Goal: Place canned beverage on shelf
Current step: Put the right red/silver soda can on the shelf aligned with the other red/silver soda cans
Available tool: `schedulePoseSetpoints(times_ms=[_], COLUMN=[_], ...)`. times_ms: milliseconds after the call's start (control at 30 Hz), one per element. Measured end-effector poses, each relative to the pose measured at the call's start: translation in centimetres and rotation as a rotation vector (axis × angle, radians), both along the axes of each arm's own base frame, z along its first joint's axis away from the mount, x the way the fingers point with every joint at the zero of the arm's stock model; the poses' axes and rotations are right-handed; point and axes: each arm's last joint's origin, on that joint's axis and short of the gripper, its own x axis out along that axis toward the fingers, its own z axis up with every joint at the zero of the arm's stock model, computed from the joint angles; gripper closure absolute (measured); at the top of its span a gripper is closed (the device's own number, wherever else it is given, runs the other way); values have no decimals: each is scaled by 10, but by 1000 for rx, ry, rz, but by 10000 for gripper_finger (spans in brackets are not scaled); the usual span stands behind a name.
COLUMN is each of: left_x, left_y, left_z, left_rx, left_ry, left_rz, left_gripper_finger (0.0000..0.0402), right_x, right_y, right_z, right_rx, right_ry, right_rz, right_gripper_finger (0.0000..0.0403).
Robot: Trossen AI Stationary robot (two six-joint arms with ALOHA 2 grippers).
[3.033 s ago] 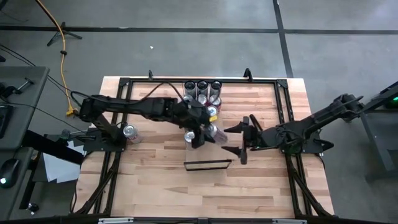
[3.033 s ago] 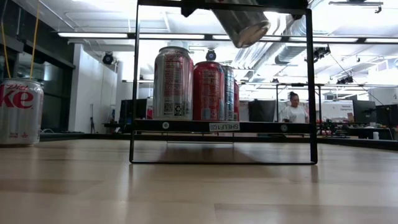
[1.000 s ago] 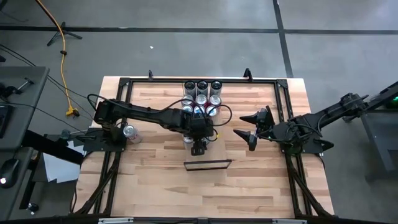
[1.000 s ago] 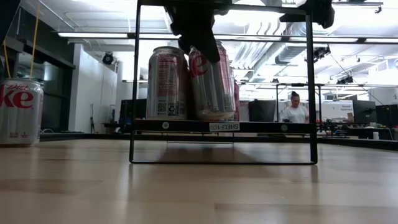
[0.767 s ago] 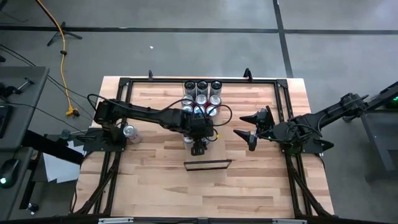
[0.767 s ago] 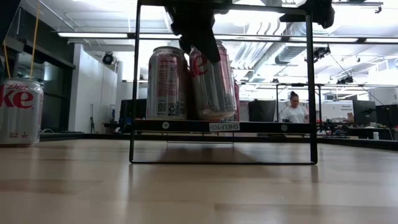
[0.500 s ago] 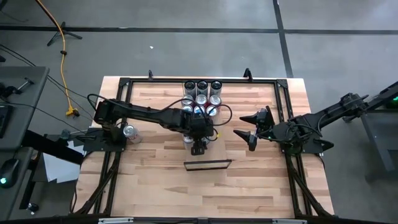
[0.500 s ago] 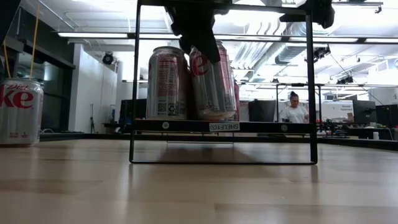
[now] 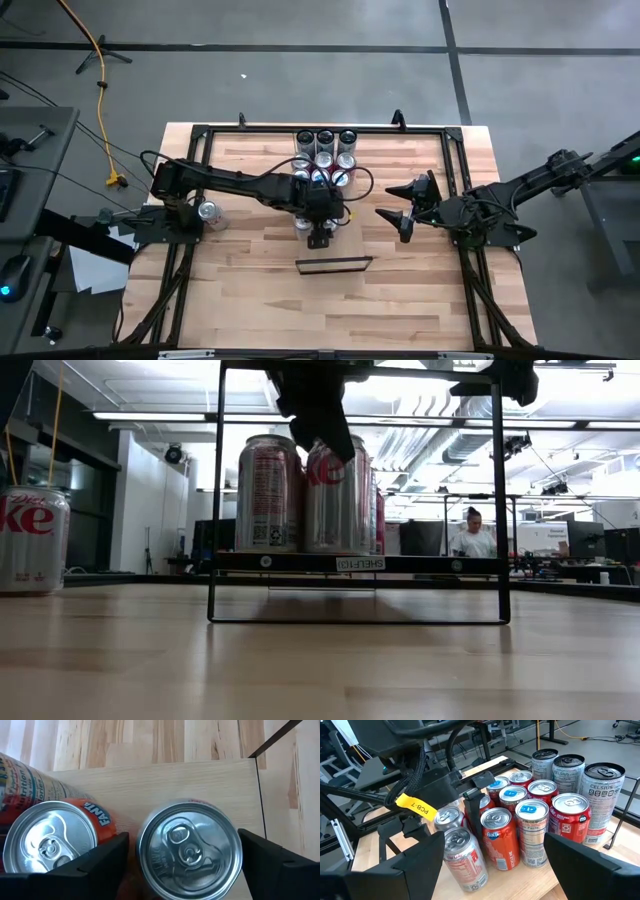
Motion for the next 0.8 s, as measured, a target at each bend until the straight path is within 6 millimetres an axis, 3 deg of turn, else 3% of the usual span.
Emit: schedulePoseSetpoints(times_ms=[200,400,633,800], left_x=[1,2,-27,-51], left_y=[0,0,-20,-42], left_z=[8,65,129,135], left_rx=[-7,-21,-49,-100], left_ry=[-30,-193,-381,-481], left_rz=[-4,-9,-67,-109], left_gripper_finger=[96,96,96,96], right_x=[0,0,8,27], right_y=[0,0,7,15], right_z=[0,0,1,-6], right_rx=[-5,-4,122,110], right_ry=[2,1,-42,-45], right_rz=[1,1,122,190], right_gripper_finger=[77,77,77,77])
